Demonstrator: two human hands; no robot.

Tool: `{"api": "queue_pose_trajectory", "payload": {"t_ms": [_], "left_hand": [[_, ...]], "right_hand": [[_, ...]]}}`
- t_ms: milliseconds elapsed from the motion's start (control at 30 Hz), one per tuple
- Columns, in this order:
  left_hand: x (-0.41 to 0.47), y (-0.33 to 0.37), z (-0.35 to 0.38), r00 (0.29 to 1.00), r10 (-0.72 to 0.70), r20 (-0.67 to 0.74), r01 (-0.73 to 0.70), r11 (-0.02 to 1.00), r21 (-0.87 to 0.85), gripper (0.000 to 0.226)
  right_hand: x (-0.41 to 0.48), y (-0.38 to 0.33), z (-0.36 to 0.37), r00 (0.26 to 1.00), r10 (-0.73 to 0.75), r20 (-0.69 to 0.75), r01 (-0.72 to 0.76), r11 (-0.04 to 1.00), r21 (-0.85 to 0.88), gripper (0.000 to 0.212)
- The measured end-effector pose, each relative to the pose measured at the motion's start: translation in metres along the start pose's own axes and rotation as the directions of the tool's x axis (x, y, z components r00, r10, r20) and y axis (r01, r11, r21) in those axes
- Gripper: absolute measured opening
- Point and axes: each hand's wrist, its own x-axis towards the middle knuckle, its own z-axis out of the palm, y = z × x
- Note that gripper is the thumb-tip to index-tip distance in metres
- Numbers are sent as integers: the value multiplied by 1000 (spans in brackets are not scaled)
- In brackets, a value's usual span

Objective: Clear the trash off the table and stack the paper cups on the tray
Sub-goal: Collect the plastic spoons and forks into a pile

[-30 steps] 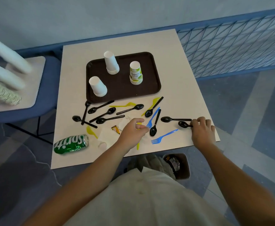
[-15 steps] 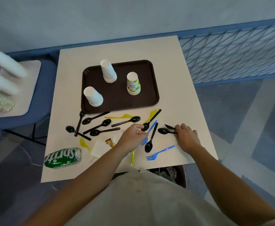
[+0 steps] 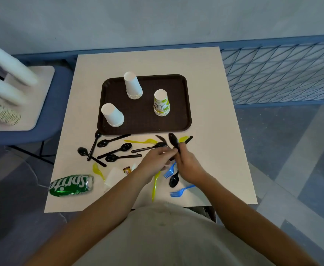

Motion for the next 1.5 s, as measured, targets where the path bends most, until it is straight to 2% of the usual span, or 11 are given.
{"api": "queue_pose_trajectory", "payload": {"t_ms": [167,300,433,567,733,900,1100,1200,1333,1400,1500], "left_hand": [[5,-4,-6,992,-17,-123,-1,990,-140,24],[4,-5,-11,958,7,-287,-25,998,-62,28],[4,-5,-21,939,-55,-340,-37,966,-258,33],[1,-5,-26,940,-103,-326,-22,933,-358,33],[-3,-9,-27,943,-117,-312,-3,934,-357,33],[-5,-11,-30,944,-92,-317,-17,945,-326,32],[-5,-13,-31,937,-97,-335,-19,945,-326,32],[-3,-13,-30,937,-98,-336,-19,944,-329,32],[-1,-12,-29,932,-110,-344,-7,947,-322,32],[0,-12,-29,933,-109,-344,-10,945,-326,32],[0,-11,-28,935,-98,-341,-22,944,-330,32]], "right_hand": [[4,-21,24,991,-61,118,58,998,27,15],[7,-20,22,974,-79,214,85,996,-18,14],[31,12,5,998,27,50,-15,974,-225,26],[59,37,-12,999,47,-15,-48,872,-486,40],[78,45,-17,995,-16,100,83,694,-716,35],[82,45,-18,976,-117,185,219,558,-800,31],[83,56,-27,918,-292,270,384,478,-790,19],[82,59,-32,878,-420,229,439,519,-733,15],[77,54,-34,871,-490,23,387,657,-647,14],[71,46,-30,915,-388,-106,283,808,-518,10],[68,30,-23,993,23,-119,-51,969,-241,12]]}}
